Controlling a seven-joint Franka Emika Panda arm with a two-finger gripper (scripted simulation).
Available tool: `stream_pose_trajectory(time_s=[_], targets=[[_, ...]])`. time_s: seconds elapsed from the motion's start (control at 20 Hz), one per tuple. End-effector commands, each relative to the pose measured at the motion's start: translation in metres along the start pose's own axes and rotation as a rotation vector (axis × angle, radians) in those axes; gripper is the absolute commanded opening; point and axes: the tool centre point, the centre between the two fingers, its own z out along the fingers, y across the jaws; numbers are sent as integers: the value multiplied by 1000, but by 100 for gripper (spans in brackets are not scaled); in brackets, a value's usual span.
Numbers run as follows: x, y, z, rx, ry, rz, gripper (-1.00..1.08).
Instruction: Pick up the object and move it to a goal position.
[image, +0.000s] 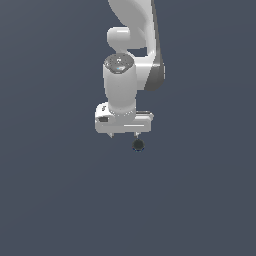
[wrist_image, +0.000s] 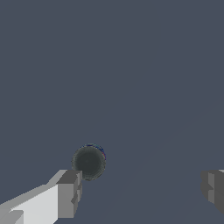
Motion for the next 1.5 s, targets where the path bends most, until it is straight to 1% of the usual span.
stream_pose_trajectory(time_s=[0.0, 0.15, 0.5, 0.9, 1.2, 1.45], targets=[[0, 0, 0, 0, 0, 0, 100], [-1, 0, 2, -1, -4, -7, 100], [-8, 4, 9, -3, -31, -39, 100], [-9, 2, 13, -4, -31, -57, 100], [-15, -9, 33, -11, -33, -148, 100], [-25, -27, 62, -16, -33, -283, 100]])
